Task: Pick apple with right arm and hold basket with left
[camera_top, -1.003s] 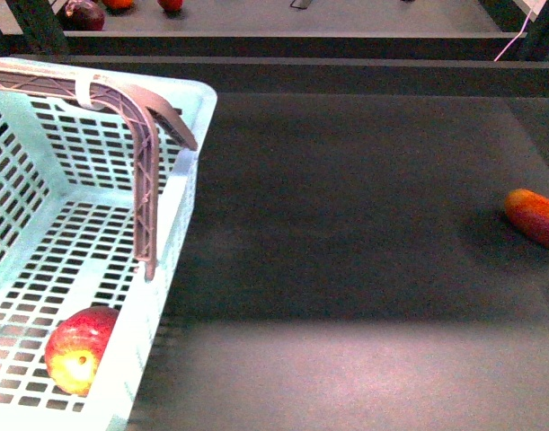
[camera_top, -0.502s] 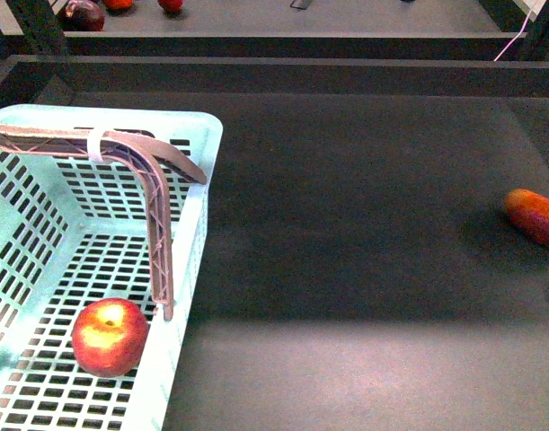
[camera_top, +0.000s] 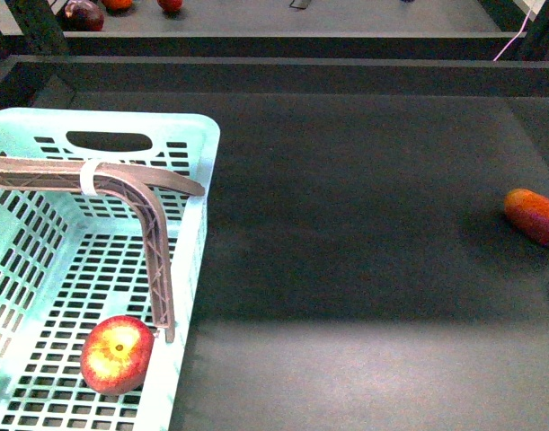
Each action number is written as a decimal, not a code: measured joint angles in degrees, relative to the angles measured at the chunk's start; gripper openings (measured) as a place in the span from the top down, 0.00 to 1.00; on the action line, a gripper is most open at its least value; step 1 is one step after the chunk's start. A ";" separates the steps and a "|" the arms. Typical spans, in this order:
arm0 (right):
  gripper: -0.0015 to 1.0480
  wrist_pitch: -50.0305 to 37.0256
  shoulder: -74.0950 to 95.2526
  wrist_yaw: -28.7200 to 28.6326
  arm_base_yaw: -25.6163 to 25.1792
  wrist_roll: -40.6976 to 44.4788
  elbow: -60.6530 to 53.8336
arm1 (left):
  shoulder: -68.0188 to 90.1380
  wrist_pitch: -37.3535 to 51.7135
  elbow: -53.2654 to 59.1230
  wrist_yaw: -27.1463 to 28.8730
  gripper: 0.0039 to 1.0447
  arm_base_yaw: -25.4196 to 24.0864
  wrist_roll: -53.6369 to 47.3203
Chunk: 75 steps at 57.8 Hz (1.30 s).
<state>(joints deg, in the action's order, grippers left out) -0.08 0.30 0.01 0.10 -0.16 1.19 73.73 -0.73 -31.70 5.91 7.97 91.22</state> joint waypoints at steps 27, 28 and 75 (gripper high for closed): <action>0.09 0.00 0.02 0.00 0.00 0.00 0.00 | -21.62 19.04 12.98 5.62 0.27 4.46 -33.53; 0.09 0.00 0.02 0.00 0.00 0.00 0.00 | -22.34 23.45 14.82 5.40 0.31 4.11 -38.05; 0.09 0.00 0.00 0.00 0.00 0.00 0.00 | -46.64 25.09 29.16 -5.90 0.97 -7.69 -90.40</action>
<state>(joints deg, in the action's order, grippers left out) -0.08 0.30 0.01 0.10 -0.16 1.19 27.09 24.36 -2.55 0.01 0.27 0.82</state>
